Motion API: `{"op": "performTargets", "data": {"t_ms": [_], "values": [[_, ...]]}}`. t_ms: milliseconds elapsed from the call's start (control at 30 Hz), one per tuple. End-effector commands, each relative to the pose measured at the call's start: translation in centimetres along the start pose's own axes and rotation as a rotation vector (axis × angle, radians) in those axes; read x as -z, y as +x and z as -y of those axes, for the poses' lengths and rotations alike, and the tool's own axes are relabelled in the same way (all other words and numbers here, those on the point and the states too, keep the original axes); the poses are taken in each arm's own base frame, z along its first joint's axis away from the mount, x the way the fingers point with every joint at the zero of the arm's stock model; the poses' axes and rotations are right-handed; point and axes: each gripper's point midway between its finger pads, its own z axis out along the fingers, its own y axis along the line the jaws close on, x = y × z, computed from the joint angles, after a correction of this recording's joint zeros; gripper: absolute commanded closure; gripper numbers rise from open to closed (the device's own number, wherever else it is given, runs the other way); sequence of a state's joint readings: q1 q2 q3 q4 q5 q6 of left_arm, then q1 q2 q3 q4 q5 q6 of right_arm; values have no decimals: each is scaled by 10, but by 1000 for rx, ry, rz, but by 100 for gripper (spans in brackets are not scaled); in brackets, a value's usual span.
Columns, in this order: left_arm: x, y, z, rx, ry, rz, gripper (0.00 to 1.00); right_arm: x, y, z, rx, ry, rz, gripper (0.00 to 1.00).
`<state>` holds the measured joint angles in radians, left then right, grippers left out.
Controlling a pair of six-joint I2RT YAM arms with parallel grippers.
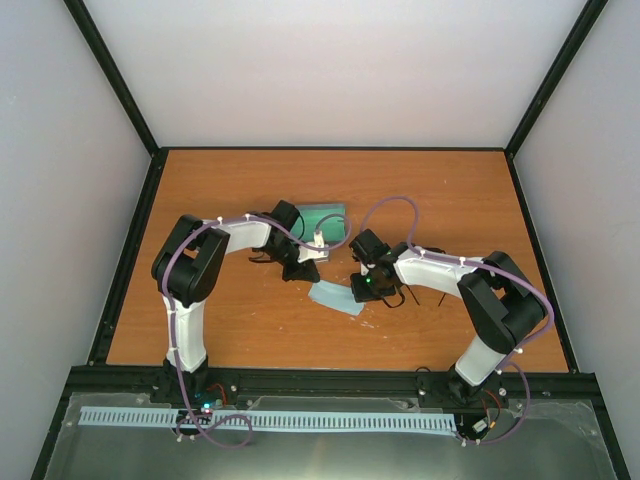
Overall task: Organize the sunglasses
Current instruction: Pick up the glasses cleaning cloth from the center of the board.
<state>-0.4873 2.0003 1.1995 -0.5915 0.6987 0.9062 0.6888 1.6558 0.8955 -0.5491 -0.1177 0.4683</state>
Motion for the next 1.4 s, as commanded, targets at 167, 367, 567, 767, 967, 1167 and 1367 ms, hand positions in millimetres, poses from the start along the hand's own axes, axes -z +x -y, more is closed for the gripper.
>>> {"op": "performTargets", "data": {"t_ms": [167,367,567,767,967,1167,1367], "values": [[-3,5,7,12,24,-24,99,7,-16,-4,2,12,55,97],[5,-3,-1,33,-5,-5,99,9,-24,-5,15,16,73,97],[21,-8,-14,57,-59,24,99,9,-32,-8,24,22,88,97],[40,-10,-33,82,-145,42,99,6,-39,-9,37,32,91,97],[49,-15,-38,81,-174,54,99,5,-56,-14,65,39,112,97],[55,-16,-45,77,-213,51,99,3,-72,-20,90,46,131,97],[64,-11,-58,73,-271,42,99,3,-85,-22,107,61,151,97]]}}
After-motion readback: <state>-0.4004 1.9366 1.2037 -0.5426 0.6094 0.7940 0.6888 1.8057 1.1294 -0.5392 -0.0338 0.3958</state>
